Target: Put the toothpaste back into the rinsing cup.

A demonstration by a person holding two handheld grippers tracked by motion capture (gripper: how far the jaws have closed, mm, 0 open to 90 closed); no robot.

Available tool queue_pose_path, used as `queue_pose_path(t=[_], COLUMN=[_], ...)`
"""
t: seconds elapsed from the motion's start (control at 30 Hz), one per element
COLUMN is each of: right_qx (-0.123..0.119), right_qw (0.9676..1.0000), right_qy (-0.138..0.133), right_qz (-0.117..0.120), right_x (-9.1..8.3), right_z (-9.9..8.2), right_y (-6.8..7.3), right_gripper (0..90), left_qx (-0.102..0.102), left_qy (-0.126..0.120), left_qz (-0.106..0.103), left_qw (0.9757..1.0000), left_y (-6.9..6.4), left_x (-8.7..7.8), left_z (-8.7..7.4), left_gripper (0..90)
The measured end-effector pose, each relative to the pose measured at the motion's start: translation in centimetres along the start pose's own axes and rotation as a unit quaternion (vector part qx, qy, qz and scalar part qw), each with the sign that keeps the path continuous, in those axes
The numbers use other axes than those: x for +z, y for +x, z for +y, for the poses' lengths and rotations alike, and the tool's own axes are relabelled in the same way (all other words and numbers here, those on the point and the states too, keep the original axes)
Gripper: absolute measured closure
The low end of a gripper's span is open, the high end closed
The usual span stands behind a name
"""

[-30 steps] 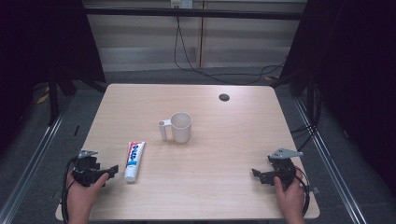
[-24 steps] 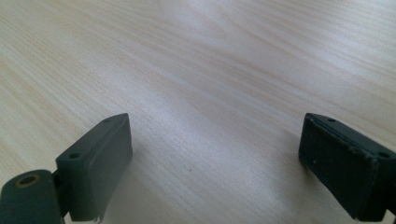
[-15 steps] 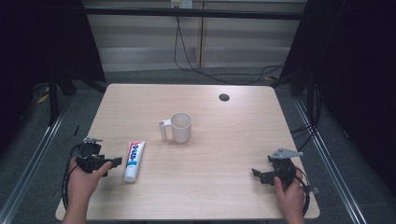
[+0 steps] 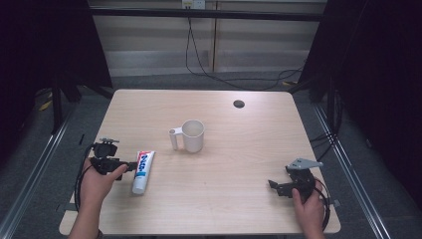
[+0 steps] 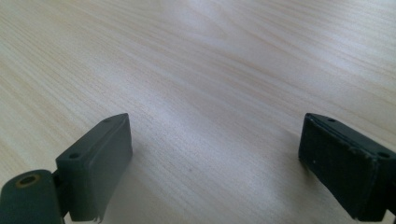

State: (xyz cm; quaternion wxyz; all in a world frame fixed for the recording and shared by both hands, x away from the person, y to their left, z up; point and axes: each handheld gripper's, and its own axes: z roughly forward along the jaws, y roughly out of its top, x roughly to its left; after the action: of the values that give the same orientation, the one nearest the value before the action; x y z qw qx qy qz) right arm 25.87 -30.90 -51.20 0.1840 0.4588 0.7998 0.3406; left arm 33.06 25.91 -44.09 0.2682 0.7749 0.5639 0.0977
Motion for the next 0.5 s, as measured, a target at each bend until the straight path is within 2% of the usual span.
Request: queue_pose_path(t=[0.3,0.5], right_qx=[0.0,0.0], right_qw=[1.0,1.0], right_qy=[0.0,0.0], right_qz=[0.0,0.0], right_x=[0.0,0.0], right_z=[0.0,0.0], right_y=[0.0,0.0], right_gripper=[9.3,9.3], left_qx=[0.007,0.012], left_qy=[0.008,0.013], left_qz=[-0.009,-0.008], left_qw=[0.9999,0.9998], left_y=[-0.9,-1.6], left_x=[0.9,1.4], left_z=[1.1,1.4], left_gripper=[28.1,28.2])
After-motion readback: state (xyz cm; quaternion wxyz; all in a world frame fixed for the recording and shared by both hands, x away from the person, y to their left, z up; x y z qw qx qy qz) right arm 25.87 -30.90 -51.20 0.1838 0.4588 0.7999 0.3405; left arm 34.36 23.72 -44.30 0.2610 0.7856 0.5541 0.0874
